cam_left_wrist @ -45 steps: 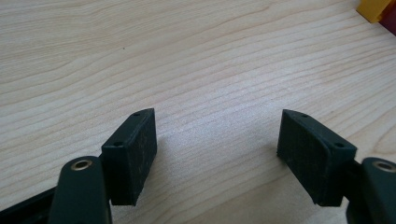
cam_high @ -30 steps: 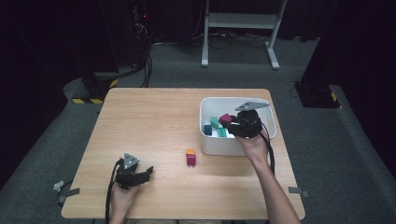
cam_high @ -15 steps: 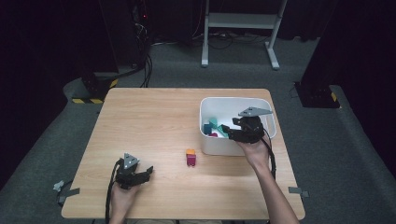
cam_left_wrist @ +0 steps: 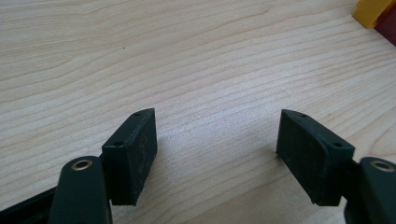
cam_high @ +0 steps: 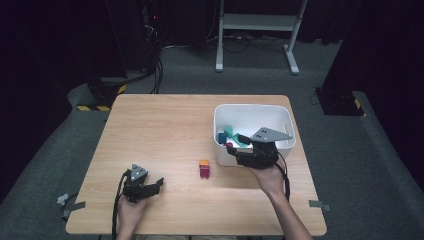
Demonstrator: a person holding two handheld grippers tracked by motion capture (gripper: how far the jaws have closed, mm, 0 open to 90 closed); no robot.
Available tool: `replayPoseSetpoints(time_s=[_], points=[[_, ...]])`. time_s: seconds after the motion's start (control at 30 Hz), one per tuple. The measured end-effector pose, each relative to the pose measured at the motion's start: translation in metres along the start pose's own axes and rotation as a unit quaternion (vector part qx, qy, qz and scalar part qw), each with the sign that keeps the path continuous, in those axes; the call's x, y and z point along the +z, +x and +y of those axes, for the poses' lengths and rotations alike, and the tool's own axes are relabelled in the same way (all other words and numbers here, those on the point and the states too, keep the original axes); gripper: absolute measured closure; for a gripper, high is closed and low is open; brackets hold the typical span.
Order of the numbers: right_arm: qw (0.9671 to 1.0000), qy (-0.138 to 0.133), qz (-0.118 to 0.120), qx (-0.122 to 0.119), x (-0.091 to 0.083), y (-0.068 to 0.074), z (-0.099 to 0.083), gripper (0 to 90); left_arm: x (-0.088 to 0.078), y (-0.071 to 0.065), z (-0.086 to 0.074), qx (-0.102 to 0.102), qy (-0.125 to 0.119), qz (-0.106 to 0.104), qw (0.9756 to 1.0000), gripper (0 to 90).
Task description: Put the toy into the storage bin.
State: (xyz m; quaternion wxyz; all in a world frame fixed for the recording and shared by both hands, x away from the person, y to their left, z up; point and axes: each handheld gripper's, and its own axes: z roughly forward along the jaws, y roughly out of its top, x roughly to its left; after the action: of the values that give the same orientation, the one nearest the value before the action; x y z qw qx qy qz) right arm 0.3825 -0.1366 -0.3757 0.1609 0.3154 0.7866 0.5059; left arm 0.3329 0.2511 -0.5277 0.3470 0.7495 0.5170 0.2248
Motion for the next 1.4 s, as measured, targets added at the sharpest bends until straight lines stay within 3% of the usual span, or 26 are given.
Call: replayPoseSetpoints(time_s=[0.23, 0.53, 0.8, 1.4], points=[[0.9996, 0.012, 0.014, -0.021, 0.012, 0.025, -0.015, 42.9, 0.001, -0.002, 0.0, 0.004, 0.001, 0.005, 1.0, 28.7], [0.9993, 0.03, 0.019, -0.009, 0.039, 0.04, -0.046, 42.9, 0.001, -0.002, 0.0, 0.004, 0.001, 0.006, 1.0, 28.7], [0.9986, 0.051, 0.011, 0.006, 0.057, 0.043, -0.068, 42.6, 0.001, -0.002, 0.0, 0.005, 0.002, 0.006, 1.0, 28.7], [0.9965, 0.083, 0.003, 0.009, 0.085, 0.043, -0.092, 42.1, 0.001, -0.002, 0.0, 0.004, 0.001, 0.006, 1.0, 28.7]])
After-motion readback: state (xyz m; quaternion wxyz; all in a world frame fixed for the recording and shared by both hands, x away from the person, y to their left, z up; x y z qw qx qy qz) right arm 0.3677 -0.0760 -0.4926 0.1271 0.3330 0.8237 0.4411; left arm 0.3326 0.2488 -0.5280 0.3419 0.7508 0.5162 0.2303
